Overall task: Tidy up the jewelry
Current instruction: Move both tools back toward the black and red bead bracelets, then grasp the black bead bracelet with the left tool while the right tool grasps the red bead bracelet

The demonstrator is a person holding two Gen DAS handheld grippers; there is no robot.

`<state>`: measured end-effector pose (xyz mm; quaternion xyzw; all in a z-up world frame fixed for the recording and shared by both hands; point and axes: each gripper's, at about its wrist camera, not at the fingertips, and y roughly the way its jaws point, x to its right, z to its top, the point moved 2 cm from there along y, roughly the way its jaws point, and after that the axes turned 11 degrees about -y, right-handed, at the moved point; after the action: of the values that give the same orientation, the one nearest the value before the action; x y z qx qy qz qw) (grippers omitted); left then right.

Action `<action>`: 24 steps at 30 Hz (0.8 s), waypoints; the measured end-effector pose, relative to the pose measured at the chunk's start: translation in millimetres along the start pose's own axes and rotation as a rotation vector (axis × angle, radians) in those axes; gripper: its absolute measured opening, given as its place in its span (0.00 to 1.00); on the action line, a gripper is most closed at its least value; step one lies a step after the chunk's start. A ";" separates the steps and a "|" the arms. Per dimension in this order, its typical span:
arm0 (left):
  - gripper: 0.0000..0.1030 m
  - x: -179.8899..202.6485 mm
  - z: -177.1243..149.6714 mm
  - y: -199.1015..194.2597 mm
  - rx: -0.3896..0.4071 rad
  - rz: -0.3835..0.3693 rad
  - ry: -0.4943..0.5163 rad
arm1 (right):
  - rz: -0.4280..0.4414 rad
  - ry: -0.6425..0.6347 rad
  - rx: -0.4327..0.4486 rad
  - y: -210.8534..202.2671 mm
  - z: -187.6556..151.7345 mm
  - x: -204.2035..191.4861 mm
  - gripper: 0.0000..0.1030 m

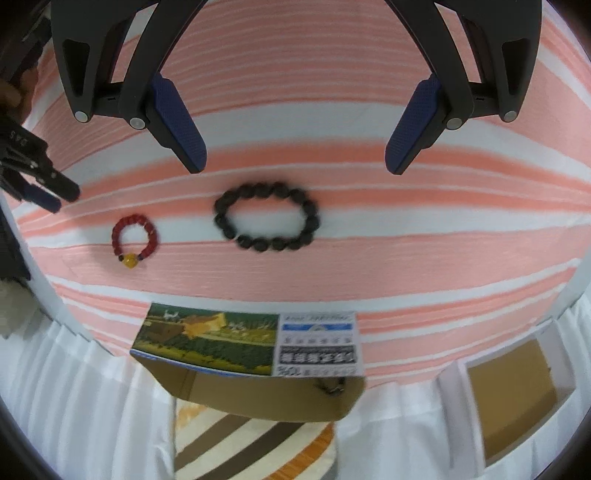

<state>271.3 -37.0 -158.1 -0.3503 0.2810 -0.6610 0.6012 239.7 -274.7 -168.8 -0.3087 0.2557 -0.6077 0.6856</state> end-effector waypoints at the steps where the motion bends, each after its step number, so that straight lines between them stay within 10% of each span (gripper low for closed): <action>1: 0.95 3.7 2.6 4.3 0.000 0.007 0.007 | 0.004 -0.003 0.003 3.3 4.1 0.4 0.68; 16: 0.95 20.5 9.6 53.4 -0.056 0.023 0.050 | 0.181 -0.272 -0.019 84.4 69.4 -16.8 0.67; 22: 0.83 23.2 6.0 52.4 -0.021 -0.008 0.074 | 0.156 -0.340 -0.025 70.0 56.6 -28.5 0.14; 24: 0.71 25.5 3.9 48.8 -0.011 -0.020 0.092 | 0.155 -0.334 -0.036 64.8 51.3 -30.0 0.14</action>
<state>302.8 -67.9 -191.3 -0.3257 0.3087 -0.6810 0.5788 316.8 -234.6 -182.3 -0.3969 0.1723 -0.4888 0.7576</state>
